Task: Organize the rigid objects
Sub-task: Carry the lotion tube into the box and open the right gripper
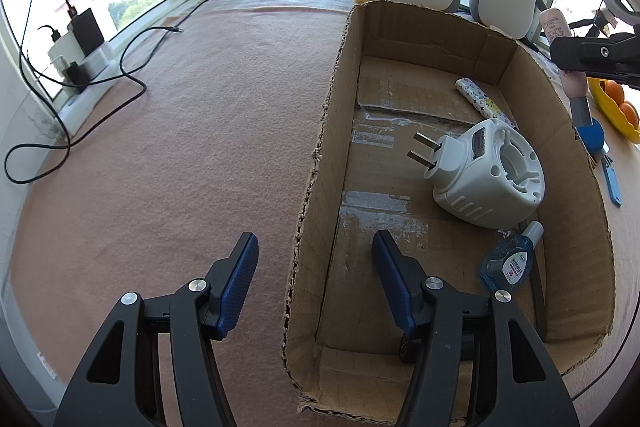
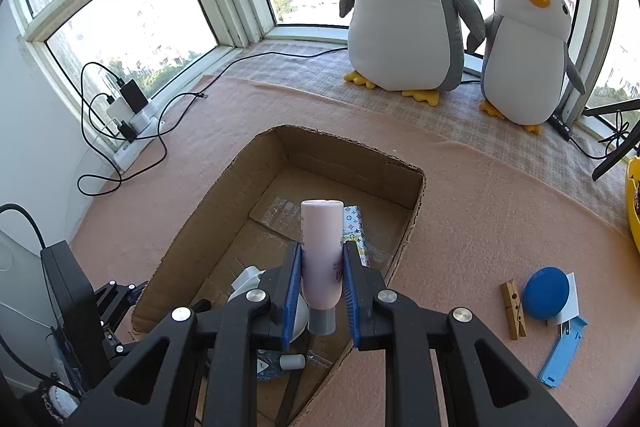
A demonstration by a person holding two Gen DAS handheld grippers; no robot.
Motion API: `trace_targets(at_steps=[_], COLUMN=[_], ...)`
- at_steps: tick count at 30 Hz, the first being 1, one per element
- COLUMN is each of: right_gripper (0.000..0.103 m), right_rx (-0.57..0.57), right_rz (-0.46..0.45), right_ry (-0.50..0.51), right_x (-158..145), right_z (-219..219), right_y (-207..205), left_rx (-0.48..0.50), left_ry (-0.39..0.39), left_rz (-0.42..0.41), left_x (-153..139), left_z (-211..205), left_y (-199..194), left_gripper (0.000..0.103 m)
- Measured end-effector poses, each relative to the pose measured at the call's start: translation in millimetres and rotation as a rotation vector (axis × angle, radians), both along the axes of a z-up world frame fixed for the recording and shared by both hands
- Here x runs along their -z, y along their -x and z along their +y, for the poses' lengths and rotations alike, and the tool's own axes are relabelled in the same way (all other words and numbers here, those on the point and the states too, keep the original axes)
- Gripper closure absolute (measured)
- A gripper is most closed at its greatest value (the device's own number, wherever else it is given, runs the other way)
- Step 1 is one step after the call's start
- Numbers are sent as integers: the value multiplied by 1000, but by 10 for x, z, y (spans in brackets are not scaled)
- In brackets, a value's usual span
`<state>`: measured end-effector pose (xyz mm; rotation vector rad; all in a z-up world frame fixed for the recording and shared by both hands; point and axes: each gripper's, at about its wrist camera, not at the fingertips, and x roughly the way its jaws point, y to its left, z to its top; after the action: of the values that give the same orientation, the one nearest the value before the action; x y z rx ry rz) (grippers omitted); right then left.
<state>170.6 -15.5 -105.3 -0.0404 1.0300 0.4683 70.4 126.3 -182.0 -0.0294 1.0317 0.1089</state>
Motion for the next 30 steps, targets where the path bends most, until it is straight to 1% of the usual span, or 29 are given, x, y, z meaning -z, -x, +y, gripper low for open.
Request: trace_targets(at_steps=[15,17,19,21,24,27,30], right_gripper=[84,76,56,47,46,42,42], right_rx=[6,2,9,11,16,17,21], right_rz=[15,13,1,-8,-23,-29,-37], right_ry=[40,40,46,49,66,78,83], right_x=[150,147,132,113,89,75,55], right_z=[95,104,108,110,118,128,123], right_y=[-101,-102,-94,-87,-69,-53,-33], left_rx=[0,1,1,1,1,1,1], left_ry=[1,0,1,1,1,1,2], left_rz=[0,-1,-1,-1,-2,-2,-2], left_x=[1,2,4,5,5,5,5], left_z=[9,17,18,18,12,17,18], left_y=[3,6,5,6,3,3,3], left_gripper=[43,43,43,43,43,43,43])
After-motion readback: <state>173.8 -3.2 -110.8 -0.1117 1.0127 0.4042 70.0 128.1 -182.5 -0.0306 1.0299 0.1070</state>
